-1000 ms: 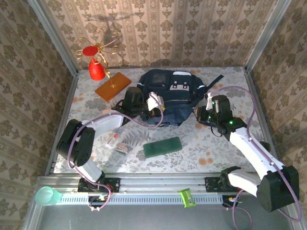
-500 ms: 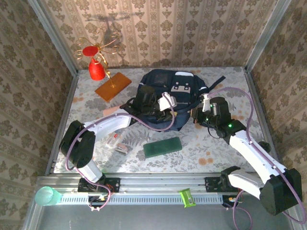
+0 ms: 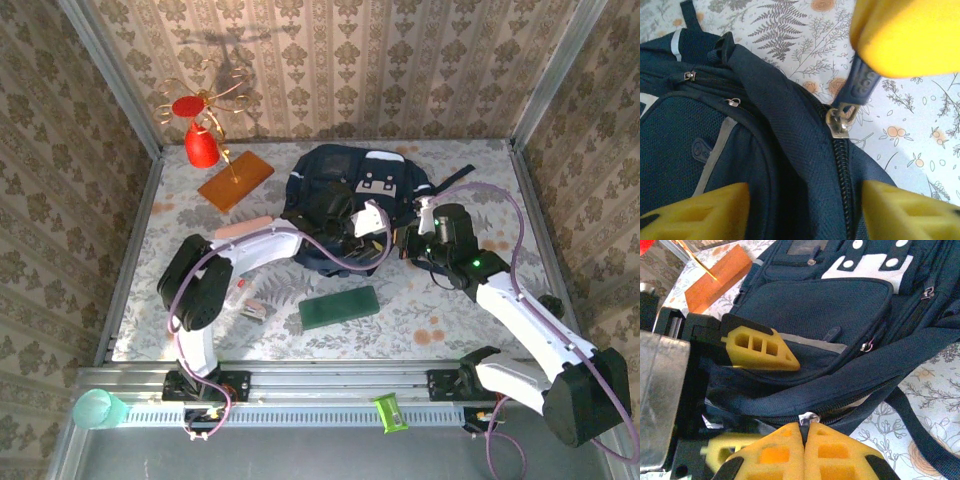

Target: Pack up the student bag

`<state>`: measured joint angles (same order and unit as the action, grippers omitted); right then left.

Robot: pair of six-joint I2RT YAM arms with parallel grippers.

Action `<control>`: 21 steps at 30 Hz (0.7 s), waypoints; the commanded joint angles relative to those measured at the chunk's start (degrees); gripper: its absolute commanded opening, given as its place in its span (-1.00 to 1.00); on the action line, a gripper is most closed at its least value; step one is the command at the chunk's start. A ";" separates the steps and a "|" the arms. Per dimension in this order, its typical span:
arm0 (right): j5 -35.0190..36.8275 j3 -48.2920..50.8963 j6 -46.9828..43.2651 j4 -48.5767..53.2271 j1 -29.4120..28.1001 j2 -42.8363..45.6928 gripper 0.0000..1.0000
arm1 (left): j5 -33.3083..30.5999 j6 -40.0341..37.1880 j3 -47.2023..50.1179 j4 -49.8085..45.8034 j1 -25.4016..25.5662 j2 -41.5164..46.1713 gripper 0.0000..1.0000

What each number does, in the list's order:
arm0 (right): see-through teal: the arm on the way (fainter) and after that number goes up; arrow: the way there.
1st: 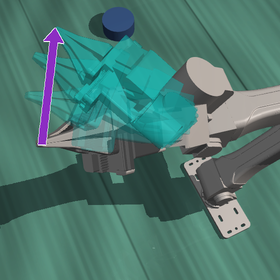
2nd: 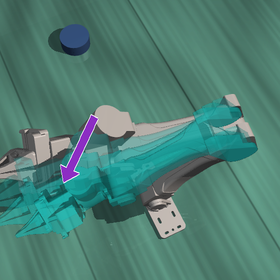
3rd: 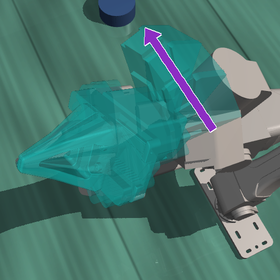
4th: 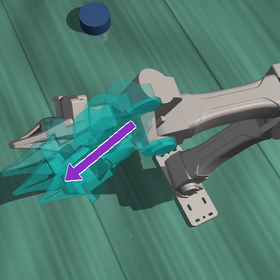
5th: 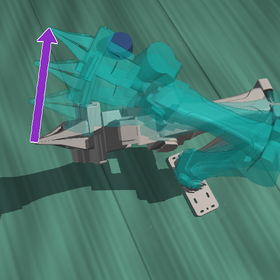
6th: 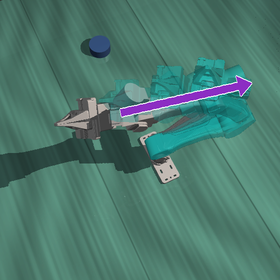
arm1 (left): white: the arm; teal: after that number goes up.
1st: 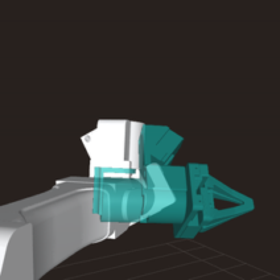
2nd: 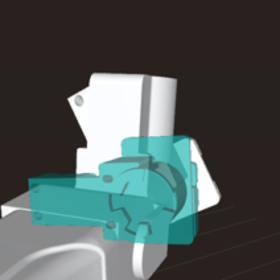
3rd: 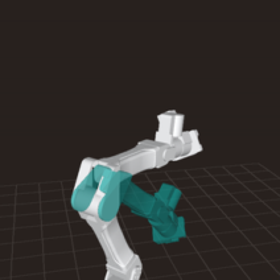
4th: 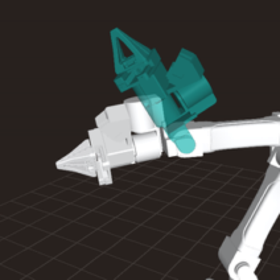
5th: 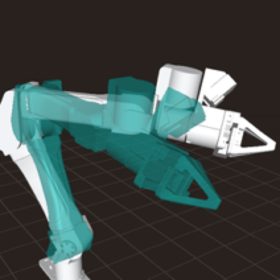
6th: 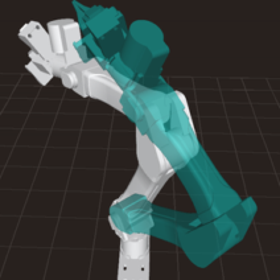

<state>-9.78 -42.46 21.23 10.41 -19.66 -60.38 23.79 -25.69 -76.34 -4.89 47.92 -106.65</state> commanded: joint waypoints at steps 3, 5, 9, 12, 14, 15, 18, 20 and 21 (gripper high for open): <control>3.16 0.20 0.42 -5.13 -0.58 1.36 -1.00 | -1.04 -0.96 -2.22 -3.92 -0.10 -0.67 -0.40; 7.90 0.43 -0.60 -3.09 -0.64 1.10 -1.00 | 0.38 -0.06 -0.98 -2.61 -0.78 0.77 -0.66; 16.21 1.62 -2.50 -1.41 -0.67 1.11 -1.00 | 4.17 3.64 1.64 1.04 -2.54 4.07 -0.95; 21.28 2.11 -3.74 -1.01 -0.91 1.64 -1.00 | 6.16 7.03 2.91 3.89 -3.83 5.96 -1.00; 23.75 2.25 -4.36 -0.64 -1.08 2.25 -1.00 | 6.18 8.37 3.37 4.97 -4.57 6.86 -1.00; 24.64 2.15 -4.59 -0.38 -1.27 2.56 -1.00 | 6.00 8.81 3.45 5.22 -4.89 7.18 -1.00; 28.71 1.86 -5.15 0.81 -1.82 3.51 -1.00 | 5.45 9.77 3.89 6.11 -5.98 7.93 -1.00; 31.98 1.50 -5.76 2.07 -2.05 3.69 -1.00 | 5.79 10.50 4.47 6.93 -6.74 8.59 -1.00; 33.49 1.35 -5.92 2.60 -2.14 3.70 -1.00 | 6.11 10.87 4.65 7.33 -7.09 8.80 -1.00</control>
<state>8.08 -40.75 17.50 9.08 -23.11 -58.28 30.30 -18.48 -72.40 -0.51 44.34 -102.35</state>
